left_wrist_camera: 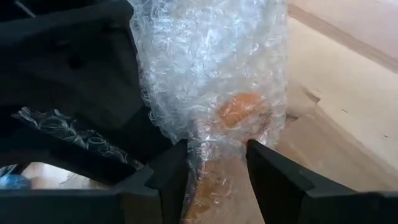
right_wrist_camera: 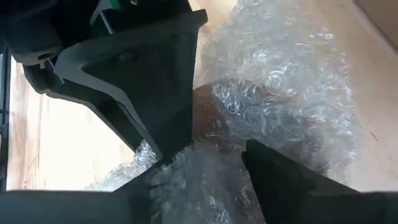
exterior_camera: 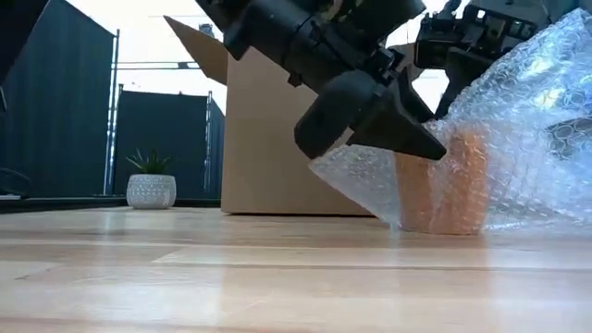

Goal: Wrap mug
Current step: Wrap the orange mug with transparent bubble wrap

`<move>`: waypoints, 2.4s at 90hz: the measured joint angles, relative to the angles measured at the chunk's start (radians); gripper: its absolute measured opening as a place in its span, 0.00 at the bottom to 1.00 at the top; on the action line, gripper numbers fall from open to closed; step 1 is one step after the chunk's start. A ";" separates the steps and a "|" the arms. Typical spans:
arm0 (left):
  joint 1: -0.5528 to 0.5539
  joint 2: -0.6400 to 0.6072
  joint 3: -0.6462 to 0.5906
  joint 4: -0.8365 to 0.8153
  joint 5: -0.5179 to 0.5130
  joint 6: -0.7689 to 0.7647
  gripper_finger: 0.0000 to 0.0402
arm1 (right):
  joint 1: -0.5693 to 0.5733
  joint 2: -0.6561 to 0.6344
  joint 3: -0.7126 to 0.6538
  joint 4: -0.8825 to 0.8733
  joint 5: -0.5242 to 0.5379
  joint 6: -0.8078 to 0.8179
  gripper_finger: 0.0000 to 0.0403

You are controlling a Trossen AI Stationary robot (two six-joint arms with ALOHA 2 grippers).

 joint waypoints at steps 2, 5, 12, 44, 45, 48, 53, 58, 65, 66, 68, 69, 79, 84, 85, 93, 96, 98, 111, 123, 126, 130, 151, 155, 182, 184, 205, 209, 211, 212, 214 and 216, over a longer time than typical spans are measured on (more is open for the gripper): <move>0.000 0.000 0.000 -0.001 -0.011 0.009 0.37 | 0.000 0.000 0.000 0.000 0.002 -0.005 0.35; 0.000 0.000 0.000 -0.002 -0.024 0.015 0.37 | 0.000 0.000 0.000 0.000 0.005 -0.011 0.35; 0.000 0.000 0.000 -0.002 -0.029 0.017 0.37 | -0.001 0.000 0.000 -0.001 0.007 -0.014 0.35; 0.014 0.037 0.009 0.003 0.127 -0.039 0.37 | -0.006 -0.035 -0.003 -0.016 -0.038 -0.012 0.35; 0.014 0.040 0.010 0.004 0.127 -0.038 0.37 | -0.006 -0.038 -0.004 -0.017 -0.038 -0.011 0.35; 0.014 0.047 0.011 0.007 0.128 -0.036 0.37 | -0.006 -0.049 -0.004 -0.017 -0.038 -0.008 0.35; 0.014 0.061 0.011 0.009 0.130 -0.036 0.37 | -0.008 -0.067 0.000 -0.017 -0.038 -0.006 0.35; 0.016 0.066 0.012 0.010 0.131 -0.036 0.37 | -0.011 -0.083 0.010 -0.027 -0.037 -0.006 0.35; 0.019 0.072 0.012 0.006 0.140 -0.036 0.37 | -0.011 -0.104 0.026 -0.053 -0.035 -0.012 0.35; 0.019 0.073 0.012 0.005 0.141 -0.036 0.37 | -0.011 -0.107 0.028 -0.058 -0.034 -0.014 0.35; 0.021 0.073 0.011 0.004 0.142 -0.037 0.37 | -0.011 -0.112 0.033 -0.064 -0.033 -0.017 0.35; 0.021 0.073 0.011 0.003 0.142 -0.038 0.37 | -0.011 -0.115 0.035 -0.065 -0.032 -0.019 0.35; 0.022 0.074 0.011 0.000 0.149 -0.041 0.37 | -0.011 -0.147 0.062 -0.088 -0.025 -0.046 0.35; 0.022 0.075 0.011 0.000 0.149 -0.041 0.37 | -0.012 -0.159 0.078 -0.113 -0.018 -0.064 0.35; 0.022 0.075 0.010 0.000 0.149 -0.041 0.37 | -0.012 -0.161 0.083 -0.120 -0.017 -0.067 0.35; 0.021 0.076 0.009 0.000 0.152 -0.042 0.37 | -0.012 -0.183 0.107 -0.175 -0.010 -0.080 0.35; 0.021 0.076 0.009 0.001 0.152 -0.042 0.37 | -0.012 -0.188 0.112 -0.194 -0.008 -0.080 0.35; 0.021 0.076 0.009 0.000 0.152 -0.042 0.37 | -0.012 -0.189 0.112 -0.199 -0.007 -0.081 0.35; 0.021 0.074 0.008 0.002 0.149 -0.042 0.37 | 0.009 -0.162 0.112 -0.268 0.022 -0.103 0.33; 0.020 0.074 0.006 0.013 0.146 -0.043 0.37 | 0.012 -0.111 0.112 -0.329 0.118 -0.052 0.31; 0.020 0.074 0.006 0.015 0.146 -0.043 0.37 | 0.008 -0.096 0.112 -0.326 0.126 -0.037 0.30; 0.020 0.074 0.006 0.015 0.146 -0.043 0.37 | 0.002 -0.074 0.112 -0.323 0.126 -0.025 0.30; 0.020 0.074 0.006 0.021 0.146 -0.043 0.37 | -0.003 0.092 0.118 -0.304 0.137 -0.013 0.30; 0.020 0.074 0.006 0.021 0.145 -0.043 0.37 | -0.004 0.123 0.118 -0.295 0.139 -0.011 0.30; -0.004 0.042 0.004 0.011 0.015 -0.011 0.37 | -0.016 0.166 0.117 -0.271 0.133 0.012 0.30; -0.007 0.034 0.003 0.007 0.001 -0.003 0.37 | -0.016 0.161 0.116 -0.271 0.133 0.012 0.30; -0.029 -0.046 -0.003 -0.042 -0.100 0.032 0.37 | -0.014 0.148 0.113 -0.283 0.116 0.001 0.30; -0.029 -0.053 -0.002 -0.035 -0.103 0.032 0.37 | -0.013 0.148 0.112 -0.280 0.112 0.001 0.30; -0.028 -0.053 -0.002 -0.029 -0.104 0.032 0.37 | -0.013 0.148 0.111 -0.280 0.111 0.001 0.30; -0.027 -0.053 -0.002 -0.025 -0.104 0.033 0.37 | -0.013 0.148 0.111 -0.279 0.110 0.001 0.30; -0.026 -0.053 -0.002 -0.018 -0.104 0.036 0.37 | -0.013 0.148 0.111 -0.275 0.110 0.002 0.30; -0.025 -0.053 -0.002 -0.013 -0.104 0.039 0.37 | -0.013 0.148 0.111 -0.272 0.110 0.002 0.30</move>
